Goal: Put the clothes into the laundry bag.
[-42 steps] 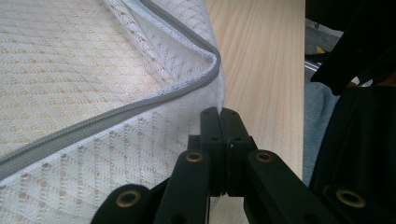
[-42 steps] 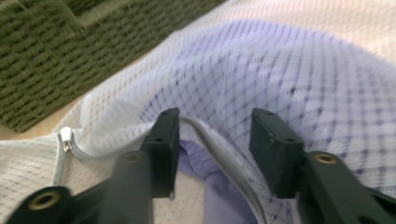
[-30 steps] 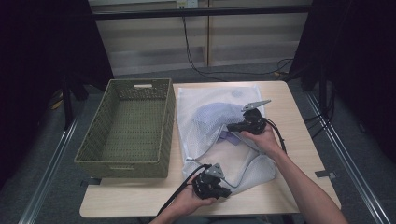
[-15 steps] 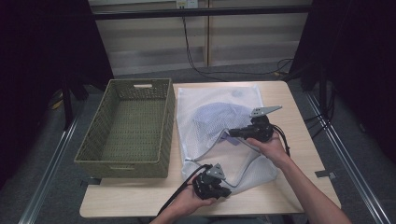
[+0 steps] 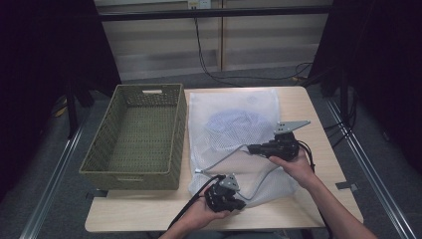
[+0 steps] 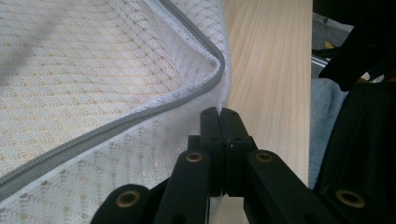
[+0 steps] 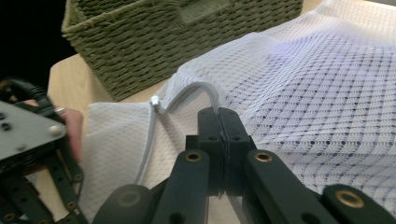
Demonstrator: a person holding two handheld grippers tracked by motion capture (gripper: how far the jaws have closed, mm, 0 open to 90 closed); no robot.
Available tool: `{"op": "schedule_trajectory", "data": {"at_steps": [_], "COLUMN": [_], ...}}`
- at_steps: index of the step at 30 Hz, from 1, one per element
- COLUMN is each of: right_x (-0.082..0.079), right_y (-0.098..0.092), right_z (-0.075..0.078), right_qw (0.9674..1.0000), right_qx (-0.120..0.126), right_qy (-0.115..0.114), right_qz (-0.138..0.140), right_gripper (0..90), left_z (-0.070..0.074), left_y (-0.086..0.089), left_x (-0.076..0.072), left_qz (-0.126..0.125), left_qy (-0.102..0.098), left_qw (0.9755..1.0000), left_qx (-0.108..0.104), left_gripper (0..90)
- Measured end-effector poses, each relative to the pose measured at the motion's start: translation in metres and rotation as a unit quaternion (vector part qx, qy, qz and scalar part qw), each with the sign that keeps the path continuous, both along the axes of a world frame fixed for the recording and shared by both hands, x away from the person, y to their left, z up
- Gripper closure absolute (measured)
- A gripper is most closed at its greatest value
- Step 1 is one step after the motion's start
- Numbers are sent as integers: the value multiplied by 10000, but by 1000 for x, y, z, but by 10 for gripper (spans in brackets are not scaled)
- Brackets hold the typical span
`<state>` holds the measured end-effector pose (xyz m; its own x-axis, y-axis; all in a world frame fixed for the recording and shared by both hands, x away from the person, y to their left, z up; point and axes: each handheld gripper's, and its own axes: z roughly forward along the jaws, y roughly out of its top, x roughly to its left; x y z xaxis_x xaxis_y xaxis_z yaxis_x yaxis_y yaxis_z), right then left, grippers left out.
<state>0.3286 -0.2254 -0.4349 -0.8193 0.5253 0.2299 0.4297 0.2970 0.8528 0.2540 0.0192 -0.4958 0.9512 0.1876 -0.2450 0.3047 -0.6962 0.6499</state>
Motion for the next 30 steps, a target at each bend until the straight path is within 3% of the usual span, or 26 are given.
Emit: {"op": "schedule_trajectory", "data": {"at_steps": [10,30], "right_x": [-24,-36], "right_y": [-2,-1], "right_z": [-3,-34], "right_qw": [9999,9987], "right_qx": [-12,-351], "right_qy": [-99,272], "right_qz": [106,254], "right_gripper": [896,895], "left_z": [0,-1], "left_y": [0,0], "left_x": [-1,-1], "left_qz": [17,52], "left_qy": [-15,-4], "left_qw": [10000,10000], "left_qx": [-1,-36], "left_gripper": [894,896]}}
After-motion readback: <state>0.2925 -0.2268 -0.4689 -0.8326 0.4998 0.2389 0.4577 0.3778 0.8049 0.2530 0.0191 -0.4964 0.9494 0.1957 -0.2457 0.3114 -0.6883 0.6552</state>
